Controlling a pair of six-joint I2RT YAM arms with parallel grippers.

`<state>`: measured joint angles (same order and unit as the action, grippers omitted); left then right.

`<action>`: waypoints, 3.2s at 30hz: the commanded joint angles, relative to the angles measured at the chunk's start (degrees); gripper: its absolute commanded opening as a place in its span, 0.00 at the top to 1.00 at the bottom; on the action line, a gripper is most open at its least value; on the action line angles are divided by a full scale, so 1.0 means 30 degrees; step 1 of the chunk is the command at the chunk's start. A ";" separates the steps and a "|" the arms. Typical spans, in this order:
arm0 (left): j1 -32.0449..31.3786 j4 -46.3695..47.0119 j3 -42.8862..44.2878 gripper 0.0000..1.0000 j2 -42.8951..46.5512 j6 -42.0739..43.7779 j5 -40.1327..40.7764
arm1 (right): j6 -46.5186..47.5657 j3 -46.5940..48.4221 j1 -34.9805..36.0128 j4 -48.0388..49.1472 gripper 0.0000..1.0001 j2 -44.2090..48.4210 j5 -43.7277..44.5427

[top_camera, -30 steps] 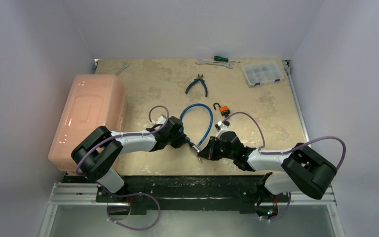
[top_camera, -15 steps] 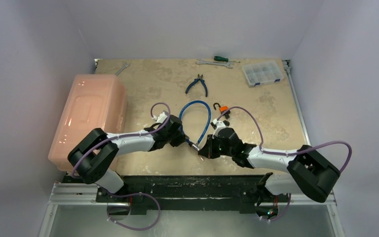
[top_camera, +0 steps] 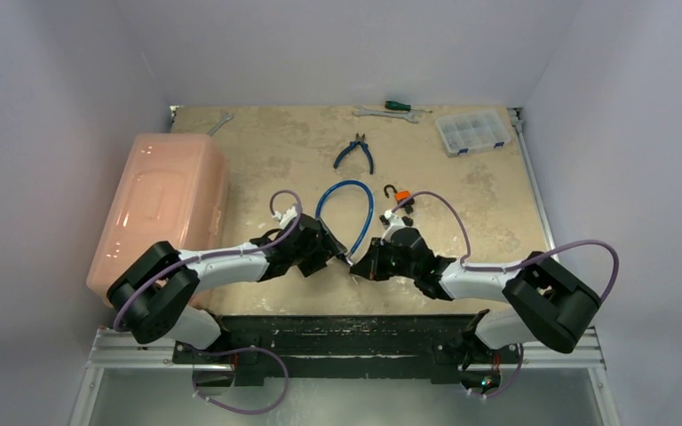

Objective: Unlock with the key

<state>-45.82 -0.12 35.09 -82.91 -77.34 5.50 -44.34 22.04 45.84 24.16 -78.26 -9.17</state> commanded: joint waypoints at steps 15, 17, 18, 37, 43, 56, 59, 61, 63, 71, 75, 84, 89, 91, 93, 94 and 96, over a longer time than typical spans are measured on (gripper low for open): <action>-0.0017 0.0425 0.0467 0.46 -0.1685 -0.1486 -0.0078 | -0.3256 -0.0393 -0.0047 0.6245 1.00 -0.1059 -0.2288; -0.0002 0.0431 0.0679 0.49 -0.1967 -0.1516 -0.0139 | -0.3643 -0.0612 -0.0047 0.7076 1.00 -0.1291 -0.2523; -0.0014 0.0510 0.0778 0.50 -0.2151 -0.1490 -0.0233 | -0.3815 -0.0698 -0.0047 0.7427 1.00 -0.1433 -0.2651; 0.0084 0.0871 0.1903 1.00 -0.2699 -0.1351 -0.0372 | -0.2432 -0.1235 -0.0047 0.3827 0.33 0.1702 -0.1933; 0.0073 0.0976 0.2130 1.00 -0.2635 -0.1351 -0.0397 | -0.2221 -0.1649 -0.0036 0.3257 0.47 0.2501 -0.1692; 0.0081 0.0743 0.2247 1.00 -0.2260 -0.1279 -0.0249 | -0.2008 -0.1431 -0.0047 0.3408 0.57 0.1100 -0.1493; 0.0070 0.0758 0.2248 1.00 -0.2219 -0.1273 -0.0250 | -0.2037 -0.1379 -0.0047 0.3577 0.58 0.0769 -0.1443; 0.0072 0.0772 0.2249 1.00 -0.2219 -0.1253 -0.0272 | -0.2092 -0.1331 -0.0047 0.3604 0.58 0.0623 -0.1377; 0.0072 0.0772 0.2274 1.00 -0.2194 -0.1240 -0.0279 | -0.2110 -0.1235 -0.0042 0.3451 0.58 0.0571 -0.1233; 0.0088 0.0775 0.2285 1.00 -0.2187 -0.1242 -0.0353 | -0.1987 -0.0916 -0.0047 0.3855 0.74 -0.0228 -0.1606; 0.0075 0.0800 0.2322 1.00 -0.2244 -0.1283 -0.0388 | -0.1935 -0.0635 -0.0046 0.4116 0.80 -0.0662 -0.1846; 0.0077 0.0751 0.2365 1.00 -0.2166 -0.1301 -0.0503 | -0.1359 -0.0102 -0.0032 0.3341 1.00 -0.0735 -0.1647; 0.0094 0.0353 0.2396 1.00 -0.1962 -0.1284 -0.0594 | 0.0591 0.1017 -0.0043 0.0605 1.00 -0.0326 -0.0089; 0.0082 0.0203 0.2447 1.00 -0.1862 -0.1248 -0.0626 | 0.1466 0.1533 -0.0025 -0.0746 1.00 -0.0052 0.0919; 0.0085 0.0102 0.2515 1.00 -0.1835 -0.1236 -0.0625 | 0.1991 0.1816 -0.0019 -0.1397 1.00 0.0129 0.1121; 0.0090 0.0114 0.2538 1.00 -0.1835 -0.1221 -0.0667 | 0.2238 0.1972 -0.0018 -0.1784 1.00 0.0246 0.1383; 0.0078 0.0128 0.2619 1.00 -0.1900 -0.1205 -0.0932 | 0.2762 0.2291 -0.0007 -0.2665 1.00 0.0416 0.1749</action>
<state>-44.99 0.45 40.42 -90.85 -80.93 6.13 -42.83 25.52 46.19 21.87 -78.81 -11.70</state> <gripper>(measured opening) 0.301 0.022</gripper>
